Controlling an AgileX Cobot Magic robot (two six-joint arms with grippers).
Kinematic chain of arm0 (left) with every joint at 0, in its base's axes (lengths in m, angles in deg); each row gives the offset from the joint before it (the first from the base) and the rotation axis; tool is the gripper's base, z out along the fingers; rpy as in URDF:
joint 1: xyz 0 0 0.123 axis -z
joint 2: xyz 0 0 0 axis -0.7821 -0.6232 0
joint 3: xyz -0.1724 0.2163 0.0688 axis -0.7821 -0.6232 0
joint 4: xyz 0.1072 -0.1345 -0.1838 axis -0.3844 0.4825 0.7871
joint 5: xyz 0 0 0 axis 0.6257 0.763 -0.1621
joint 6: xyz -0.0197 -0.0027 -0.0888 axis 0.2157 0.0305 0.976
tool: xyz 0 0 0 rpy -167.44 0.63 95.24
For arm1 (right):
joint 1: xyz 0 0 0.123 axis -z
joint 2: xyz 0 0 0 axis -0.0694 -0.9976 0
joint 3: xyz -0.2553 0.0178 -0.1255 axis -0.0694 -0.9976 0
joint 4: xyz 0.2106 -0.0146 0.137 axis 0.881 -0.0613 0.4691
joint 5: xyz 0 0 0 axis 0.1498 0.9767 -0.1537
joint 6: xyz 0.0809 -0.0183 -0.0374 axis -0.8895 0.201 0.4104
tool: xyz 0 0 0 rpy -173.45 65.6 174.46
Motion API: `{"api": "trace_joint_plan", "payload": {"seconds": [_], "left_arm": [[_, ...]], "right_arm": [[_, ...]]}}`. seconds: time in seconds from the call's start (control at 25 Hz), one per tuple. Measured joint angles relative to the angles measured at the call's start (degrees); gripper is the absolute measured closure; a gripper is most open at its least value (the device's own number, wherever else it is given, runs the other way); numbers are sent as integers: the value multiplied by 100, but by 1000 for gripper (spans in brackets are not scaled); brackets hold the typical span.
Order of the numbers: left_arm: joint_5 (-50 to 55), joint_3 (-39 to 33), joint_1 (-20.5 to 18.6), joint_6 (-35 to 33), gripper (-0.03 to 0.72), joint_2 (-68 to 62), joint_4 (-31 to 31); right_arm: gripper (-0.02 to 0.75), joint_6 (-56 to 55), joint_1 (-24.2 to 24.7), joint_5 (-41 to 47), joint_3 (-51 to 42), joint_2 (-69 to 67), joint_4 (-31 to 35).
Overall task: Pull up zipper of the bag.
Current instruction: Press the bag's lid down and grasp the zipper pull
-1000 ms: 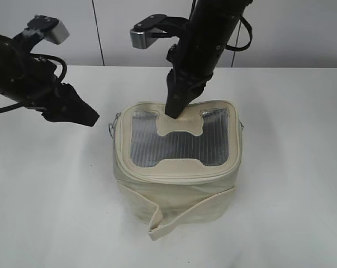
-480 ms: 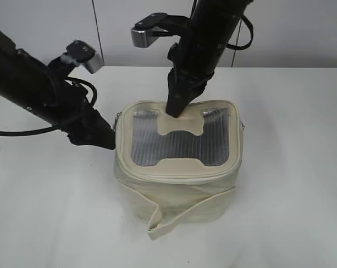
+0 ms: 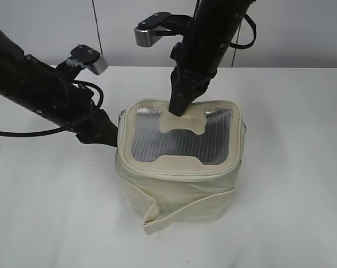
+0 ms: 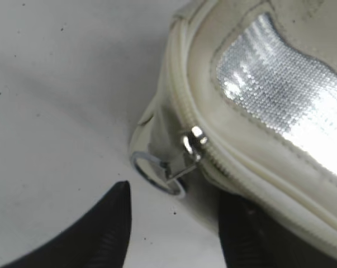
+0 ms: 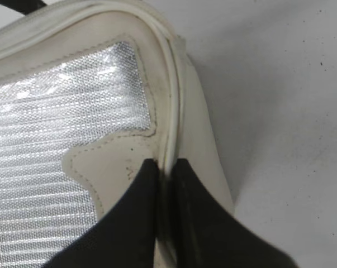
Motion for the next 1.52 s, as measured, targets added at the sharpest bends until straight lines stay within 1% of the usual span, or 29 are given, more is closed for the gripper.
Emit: {"api": "trace_joint_plan", "payload": {"seconds": [0.04,0.12,0.2,0.24,0.32,0.48,0.56,0.8,0.88,1.08,1.36,1.52], "left_arm": [[0,0,4,-13,363,0,25],[16,0,11,-37,483,0,69],[37,0,24,-76,619,0,99],[48,0,24,-92,652,0,110],[48,0,24,-97,680,0,103],[81,0,24,-44,688,6,-45],[86,0,24,162,688,35,-203],[153,0,42,1040,691,212,-1021],[229,0,42,1152,691,260,-1259],[646,-6,42,1402,691,295,-1606],[959,-6,37,1445,691,295,-1629],[584,-6,37,1461,690,295,-1629]], "right_arm": [[682,-5,0,0,0,2,-6],[683,-5,0,0,0,7,-22],[683,-5,0,0,0,7,-34],[683,-5,0,0,0,7,-39],[684,-16,0,0,0,9,-46],[684,-20,0,0,0,9,-41],[684,-20,0,0,0,9,-7],[684,-33,0,0,0,15,57],[684,-48,0,0,0,20,63],[685,-147,0,0,0,27,30],[685,-221,0,0,0,27,12],[685,-227,0,0,0,27,12]]}}
